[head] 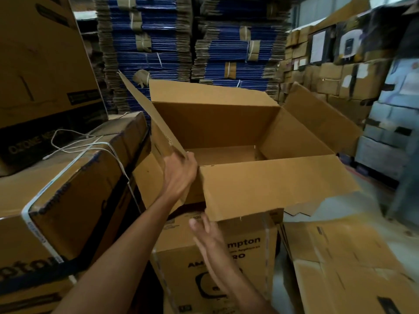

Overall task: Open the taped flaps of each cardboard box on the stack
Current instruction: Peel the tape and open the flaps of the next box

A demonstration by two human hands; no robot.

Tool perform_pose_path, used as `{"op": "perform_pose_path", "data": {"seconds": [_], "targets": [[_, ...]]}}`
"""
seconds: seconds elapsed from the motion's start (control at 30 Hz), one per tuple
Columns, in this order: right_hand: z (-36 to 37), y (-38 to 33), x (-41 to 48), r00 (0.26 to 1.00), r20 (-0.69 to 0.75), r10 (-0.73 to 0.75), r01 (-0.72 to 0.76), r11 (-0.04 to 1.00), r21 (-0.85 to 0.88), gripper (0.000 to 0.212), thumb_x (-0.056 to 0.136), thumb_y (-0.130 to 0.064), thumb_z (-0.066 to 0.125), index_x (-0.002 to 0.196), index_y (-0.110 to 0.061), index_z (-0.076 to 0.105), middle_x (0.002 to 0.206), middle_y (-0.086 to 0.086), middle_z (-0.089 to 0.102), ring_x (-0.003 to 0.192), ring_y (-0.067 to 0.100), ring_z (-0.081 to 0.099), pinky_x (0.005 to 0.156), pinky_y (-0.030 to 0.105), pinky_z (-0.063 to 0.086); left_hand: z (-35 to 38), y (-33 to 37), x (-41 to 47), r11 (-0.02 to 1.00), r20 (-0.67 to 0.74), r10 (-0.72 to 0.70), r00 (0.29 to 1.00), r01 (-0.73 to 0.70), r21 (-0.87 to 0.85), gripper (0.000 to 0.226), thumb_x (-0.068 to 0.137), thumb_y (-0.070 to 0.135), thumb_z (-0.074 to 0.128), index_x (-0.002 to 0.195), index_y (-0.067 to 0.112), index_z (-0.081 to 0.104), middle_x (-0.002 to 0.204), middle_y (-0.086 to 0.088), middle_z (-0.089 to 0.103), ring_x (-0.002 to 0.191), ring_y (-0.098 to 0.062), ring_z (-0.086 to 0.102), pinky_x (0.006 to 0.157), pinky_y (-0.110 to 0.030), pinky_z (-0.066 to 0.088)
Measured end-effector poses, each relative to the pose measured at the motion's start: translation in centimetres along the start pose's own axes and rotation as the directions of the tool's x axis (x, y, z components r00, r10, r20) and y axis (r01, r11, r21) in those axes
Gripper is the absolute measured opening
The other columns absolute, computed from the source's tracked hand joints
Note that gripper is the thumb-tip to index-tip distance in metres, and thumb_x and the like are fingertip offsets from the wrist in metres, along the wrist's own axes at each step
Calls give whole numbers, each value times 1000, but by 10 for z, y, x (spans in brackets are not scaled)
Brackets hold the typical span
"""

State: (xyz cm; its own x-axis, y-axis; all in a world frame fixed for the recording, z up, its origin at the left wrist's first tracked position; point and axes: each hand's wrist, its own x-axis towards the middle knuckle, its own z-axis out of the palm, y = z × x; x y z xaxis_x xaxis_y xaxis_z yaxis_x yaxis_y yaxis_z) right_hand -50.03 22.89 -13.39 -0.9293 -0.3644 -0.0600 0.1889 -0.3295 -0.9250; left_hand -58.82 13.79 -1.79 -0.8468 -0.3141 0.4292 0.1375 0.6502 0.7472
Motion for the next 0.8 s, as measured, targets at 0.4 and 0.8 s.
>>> {"op": "perform_pose_path", "data": {"seconds": [0.4, 0.8], "targets": [[4, -81, 49, 795, -572, -200, 332, 933, 135, 21, 92, -44, 69, 87, -35, 51, 95, -18, 57, 95, 7, 58, 92, 23, 41, 13, 17, -21, 992, 144, -45, 989, 61, -108, 38, 108, 18, 41, 71, 18, 53, 61, -2, 61, 48, -5, 49, 46, -6, 39], [-12, -124, 62, 741, -585, -330, 202, 940, -275, 54, 95, -25, 59, 147, -20, 43, 123, 5, 62, 90, 10, 58, 71, 19, 45, -6, 26, -8, 990, 370, -14, 929, 63, -122, 42, 108, 34, 37, 97, 8, 68, 97, -5, 70, 92, -20, 66, 75, -31, 52]]}}
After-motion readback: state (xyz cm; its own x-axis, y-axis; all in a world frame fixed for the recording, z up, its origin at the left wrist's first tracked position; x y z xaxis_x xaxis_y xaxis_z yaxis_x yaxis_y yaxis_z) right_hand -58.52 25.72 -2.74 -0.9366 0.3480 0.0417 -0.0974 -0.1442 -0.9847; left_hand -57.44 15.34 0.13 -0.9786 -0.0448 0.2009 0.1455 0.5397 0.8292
